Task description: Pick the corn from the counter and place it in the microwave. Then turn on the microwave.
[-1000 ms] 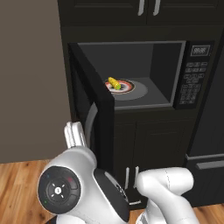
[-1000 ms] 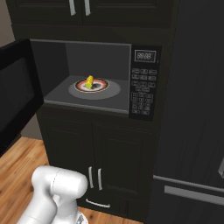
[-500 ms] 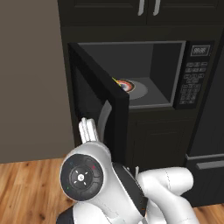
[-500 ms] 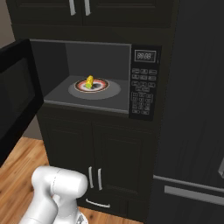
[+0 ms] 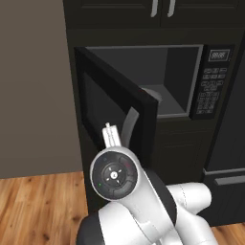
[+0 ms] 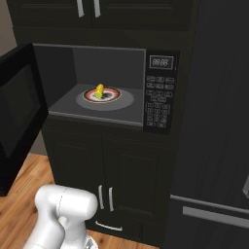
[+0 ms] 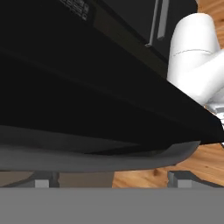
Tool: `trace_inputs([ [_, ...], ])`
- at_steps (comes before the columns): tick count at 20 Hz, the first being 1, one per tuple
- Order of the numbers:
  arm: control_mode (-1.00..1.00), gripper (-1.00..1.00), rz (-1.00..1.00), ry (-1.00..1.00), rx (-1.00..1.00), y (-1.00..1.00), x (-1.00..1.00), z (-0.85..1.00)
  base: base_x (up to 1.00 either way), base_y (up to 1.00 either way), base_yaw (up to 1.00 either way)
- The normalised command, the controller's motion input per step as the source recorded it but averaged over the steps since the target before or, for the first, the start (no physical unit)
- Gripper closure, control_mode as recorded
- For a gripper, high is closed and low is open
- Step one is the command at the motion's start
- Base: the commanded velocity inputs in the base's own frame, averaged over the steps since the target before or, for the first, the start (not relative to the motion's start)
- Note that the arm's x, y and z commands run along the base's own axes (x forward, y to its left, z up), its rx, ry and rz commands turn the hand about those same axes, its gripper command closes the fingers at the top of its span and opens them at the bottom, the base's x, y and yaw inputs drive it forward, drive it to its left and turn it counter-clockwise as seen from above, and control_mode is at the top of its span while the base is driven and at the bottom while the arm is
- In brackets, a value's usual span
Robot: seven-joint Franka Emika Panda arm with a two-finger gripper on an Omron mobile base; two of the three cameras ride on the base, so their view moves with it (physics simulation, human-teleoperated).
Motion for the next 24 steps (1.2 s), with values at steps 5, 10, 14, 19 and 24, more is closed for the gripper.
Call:
trace_inputs([
  [5,-1.0,-1.0,0.0,0.0,0.0,-0.32,0.15,0.0,0.0,0.0,0.0],
  [10,-1.0,-1.0,0.0,0.0,0.0,-0.32,0.17,0.0,0.0,0.0,0.0],
  [14,-1.0,-1.0,0.0,0.0,0.0,-0.31,0.23,0.0,0.0,0.0,0.0],
  [19,-1.0,-1.0,0.0,0.0,0.0,-0.31,0.27,0.0,0.0,0.0,0.0],
  [24,-1.0,-1.0,0.0,0.0,0.0,-0.31,0.31,0.0,0.0,0.0,0.0],
])
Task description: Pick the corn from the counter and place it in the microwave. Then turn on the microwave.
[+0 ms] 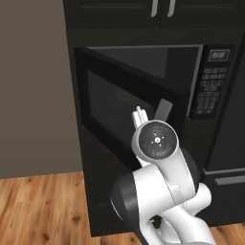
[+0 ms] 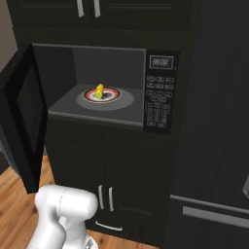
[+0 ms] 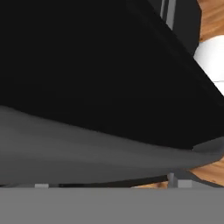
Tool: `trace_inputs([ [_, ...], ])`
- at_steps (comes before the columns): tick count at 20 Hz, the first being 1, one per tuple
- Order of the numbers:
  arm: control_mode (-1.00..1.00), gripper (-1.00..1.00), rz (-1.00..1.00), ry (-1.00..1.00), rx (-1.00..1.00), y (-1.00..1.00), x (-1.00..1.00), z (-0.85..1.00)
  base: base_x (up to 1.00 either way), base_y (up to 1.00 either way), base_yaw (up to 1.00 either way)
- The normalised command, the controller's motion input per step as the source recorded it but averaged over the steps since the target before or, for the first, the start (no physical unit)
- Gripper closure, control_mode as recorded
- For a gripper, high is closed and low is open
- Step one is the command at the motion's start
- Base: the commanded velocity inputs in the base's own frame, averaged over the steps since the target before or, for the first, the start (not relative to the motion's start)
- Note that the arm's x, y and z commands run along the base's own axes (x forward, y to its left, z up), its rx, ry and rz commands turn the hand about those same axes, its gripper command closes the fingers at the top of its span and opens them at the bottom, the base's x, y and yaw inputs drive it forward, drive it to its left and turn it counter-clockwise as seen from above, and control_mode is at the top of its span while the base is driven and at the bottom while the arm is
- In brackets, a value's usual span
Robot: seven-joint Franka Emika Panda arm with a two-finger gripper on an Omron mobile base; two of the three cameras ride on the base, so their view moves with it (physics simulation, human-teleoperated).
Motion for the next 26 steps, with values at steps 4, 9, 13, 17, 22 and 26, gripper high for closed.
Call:
trace_inputs([
  [4,-1.0,-1.0,0.0,0.01,0.0,-0.31,0.33,0.01,0.0,0.0,0.0],
  [9,-1.0,-1.0,0.0,0.04,0.0,-0.29,0.34,0.04,0.0,0.0,0.0],
  [13,-1.0,-1.0,0.0,0.04,0.0,-0.3,0.33,0.05,0.0,0.0,0.0],
  [17,-1.0,-1.0,0.0,0.03,0.0,-0.32,0.32,0.06,0.0,0.0,0.0],
  [22,-1.0,-1.0,0.0,0.01,0.0,-0.32,0.33,0.07,0.0,0.0,0.0],
  [26,-1.0,-1.0,0.0,0.01,0.0,-0.32,0.38,0.02,0.0,0.0,0.0],
])
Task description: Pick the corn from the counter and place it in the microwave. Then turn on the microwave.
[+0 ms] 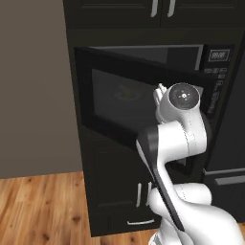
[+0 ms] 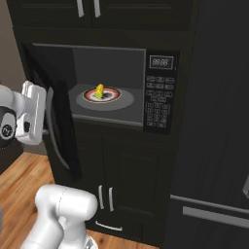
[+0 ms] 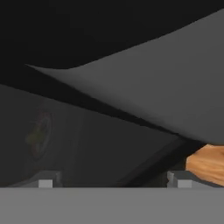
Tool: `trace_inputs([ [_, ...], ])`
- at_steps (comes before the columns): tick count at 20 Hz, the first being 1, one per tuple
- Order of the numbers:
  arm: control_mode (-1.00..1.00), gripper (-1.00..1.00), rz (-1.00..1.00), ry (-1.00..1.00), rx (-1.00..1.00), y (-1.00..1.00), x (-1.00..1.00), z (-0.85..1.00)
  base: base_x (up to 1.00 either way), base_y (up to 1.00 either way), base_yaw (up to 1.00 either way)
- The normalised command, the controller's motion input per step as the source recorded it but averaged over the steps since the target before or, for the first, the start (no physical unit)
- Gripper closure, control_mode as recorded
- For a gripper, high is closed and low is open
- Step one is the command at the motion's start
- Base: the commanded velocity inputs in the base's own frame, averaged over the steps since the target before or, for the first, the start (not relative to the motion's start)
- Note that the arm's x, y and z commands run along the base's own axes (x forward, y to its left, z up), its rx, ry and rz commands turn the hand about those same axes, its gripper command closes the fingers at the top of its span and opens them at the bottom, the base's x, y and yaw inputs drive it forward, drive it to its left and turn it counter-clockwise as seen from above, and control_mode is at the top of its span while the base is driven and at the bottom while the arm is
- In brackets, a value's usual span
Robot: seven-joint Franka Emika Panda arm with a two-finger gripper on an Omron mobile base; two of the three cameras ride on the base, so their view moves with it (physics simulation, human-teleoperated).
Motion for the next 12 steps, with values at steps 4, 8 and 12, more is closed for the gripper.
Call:
trace_inputs([
  [4,-1.0,-1.0,-0.03,0.01,0.0,-0.31,0.43,0.0,0.0,0.0,0.0],
  [8,-1.0,-1.0,-0.03,0.0,0.0,-0.3,0.46,0.0,0.0,0.0,0.0],
  [12,-1.0,-1.0,-0.02,0.0,0.0,-0.31,0.44,0.0,0.0,0.0,0.0],
])
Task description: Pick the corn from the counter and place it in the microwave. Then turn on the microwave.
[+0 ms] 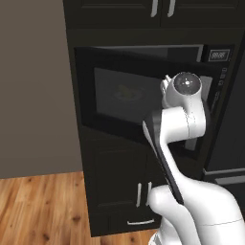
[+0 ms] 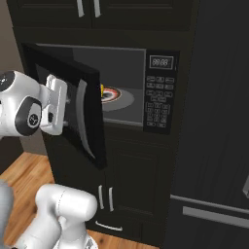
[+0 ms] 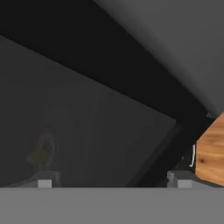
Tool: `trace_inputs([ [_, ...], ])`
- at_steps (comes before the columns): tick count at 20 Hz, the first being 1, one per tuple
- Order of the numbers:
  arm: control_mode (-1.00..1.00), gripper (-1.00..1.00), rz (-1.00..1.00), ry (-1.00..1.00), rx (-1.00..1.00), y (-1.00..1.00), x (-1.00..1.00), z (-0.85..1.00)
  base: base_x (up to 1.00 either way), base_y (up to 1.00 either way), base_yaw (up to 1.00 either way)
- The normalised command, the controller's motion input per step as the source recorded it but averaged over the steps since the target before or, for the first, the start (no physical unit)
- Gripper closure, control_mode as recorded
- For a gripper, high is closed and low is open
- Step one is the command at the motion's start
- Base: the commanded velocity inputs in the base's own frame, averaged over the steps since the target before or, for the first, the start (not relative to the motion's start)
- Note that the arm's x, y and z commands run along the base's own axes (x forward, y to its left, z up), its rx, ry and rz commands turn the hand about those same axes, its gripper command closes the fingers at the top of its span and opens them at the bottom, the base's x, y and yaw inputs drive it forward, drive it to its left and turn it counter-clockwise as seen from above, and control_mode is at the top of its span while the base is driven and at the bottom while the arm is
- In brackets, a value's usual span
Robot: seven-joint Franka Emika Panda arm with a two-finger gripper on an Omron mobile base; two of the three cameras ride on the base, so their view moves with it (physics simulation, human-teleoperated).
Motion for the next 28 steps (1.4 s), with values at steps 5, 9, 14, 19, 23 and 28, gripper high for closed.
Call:
trace_inputs([
  [5,-1.0,-1.0,-0.03,0.0,0.0,-0.33,0.44,0.0,0.0,0.0,0.0],
  [9,-1.0,-1.0,-0.02,0.0,0.0,-0.31,0.43,0.0,0.0,0.0,0.0],
  [14,-1.0,-1.0,0.0,0.0,0.0,-0.25,0.45,-0.05,0.0,0.0,0.0],
  [19,-1.0,-1.0,0.0,0.0,0.0,-0.2,0.45,-0.04,0.0,0.0,0.0],
  [23,-1.0,-1.0,0.0,0.0,0.0,-0.17,0.41,0.0,0.0,0.0,0.0],
  [28,-1.0,-1.0,0.0,0.0,0.0,-0.14,0.37,0.0,0.0,0.0,0.0],
])
